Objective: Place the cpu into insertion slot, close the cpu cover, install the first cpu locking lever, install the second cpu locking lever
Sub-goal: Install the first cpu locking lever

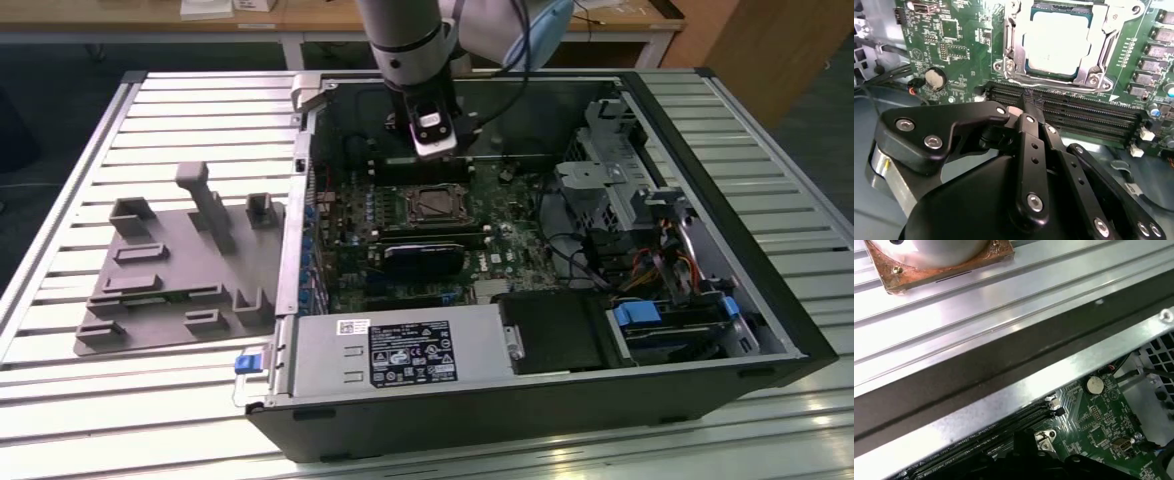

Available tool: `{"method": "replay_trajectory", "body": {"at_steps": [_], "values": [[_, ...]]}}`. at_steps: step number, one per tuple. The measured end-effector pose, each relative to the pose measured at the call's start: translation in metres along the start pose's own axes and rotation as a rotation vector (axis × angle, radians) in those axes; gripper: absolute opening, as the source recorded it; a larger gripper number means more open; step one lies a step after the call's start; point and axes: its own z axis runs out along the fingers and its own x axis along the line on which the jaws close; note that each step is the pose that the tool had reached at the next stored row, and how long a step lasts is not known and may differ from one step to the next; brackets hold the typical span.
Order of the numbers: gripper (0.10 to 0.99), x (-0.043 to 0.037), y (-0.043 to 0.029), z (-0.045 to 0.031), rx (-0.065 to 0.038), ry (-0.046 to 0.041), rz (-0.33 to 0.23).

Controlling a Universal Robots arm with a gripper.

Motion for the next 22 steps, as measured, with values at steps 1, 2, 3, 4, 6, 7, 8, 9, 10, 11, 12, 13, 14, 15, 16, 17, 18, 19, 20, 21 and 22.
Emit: {"method": "replay_trajectory", "body": {"at_steps": [1, 2, 3, 4, 6, 7, 8, 9, 10, 11, 12, 13, 14, 15, 16, 17, 18, 19, 20, 21, 22], "values": [[0.102, -0.0002, 0.0003, -0.0012, 0.000, 0.0000, 0.000], [0.102, -0.0003, 0.0004, -0.0018, 0.000, 0.0000, 0.000], [0.102, -0.0003, 0.0004, -0.0017, 0.000, -0.0001, 0.000], [0.102, -0.0003, 0.0004, -0.0017, 0.000, 0.0000, 0.000], [0.102, -0.0003, 0.0004, -0.0017, 0.000, -0.0001, 0.000], [0.102, -0.0004, 0.0004, -0.0017, 0.000, -0.0001, 0.000], [0.102, -0.0004, 0.0004, -0.0018, 0.005, -0.0026, -0.001], [0.102, -0.0004, 0.0004, -0.0018, 0.016, -0.0070, -0.004], [0.102, -0.0004, 0.0004, -0.0017, 0.028, -0.0104, -0.007], [0.102, -0.0007, 0.0005, -0.0018, 0.044, -0.0126, -0.011], [0.102, -0.0011, 0.0008, -0.0016, 0.060, -0.0134, -0.015], [0.102, -0.0017, 0.0011, -0.0013, 0.073, -0.0132, -0.017], [0.102, -0.0023, 0.0013, -0.0012, 0.087, -0.0125, -0.020], [0.102, -0.0030, 0.0017, -0.0009, 0.099, -0.0109, -0.022], [0.102, -0.0039, 0.0020, -0.0007, 0.111, -0.0076, -0.024], [0.102, -0.0049, 0.0025, -0.0004, 0.123, -0.0019, -0.025], [0.102, -0.0060, 0.0030, 0.0000, 0.134, 0.0056, -0.026], [0.102, -0.0072, 0.0035, 0.0004, 0.144, 0.0132, -0.027], [0.102, -0.0083, 0.0039, 0.0008, 0.155, 0.0212, -0.028], [0.102, -0.0094, 0.0042, 0.0013, 0.163, 0.0288, -0.029], [0.102, -0.0104, 0.0044, 0.0020, 0.169, 0.0363, -0.030]]}}
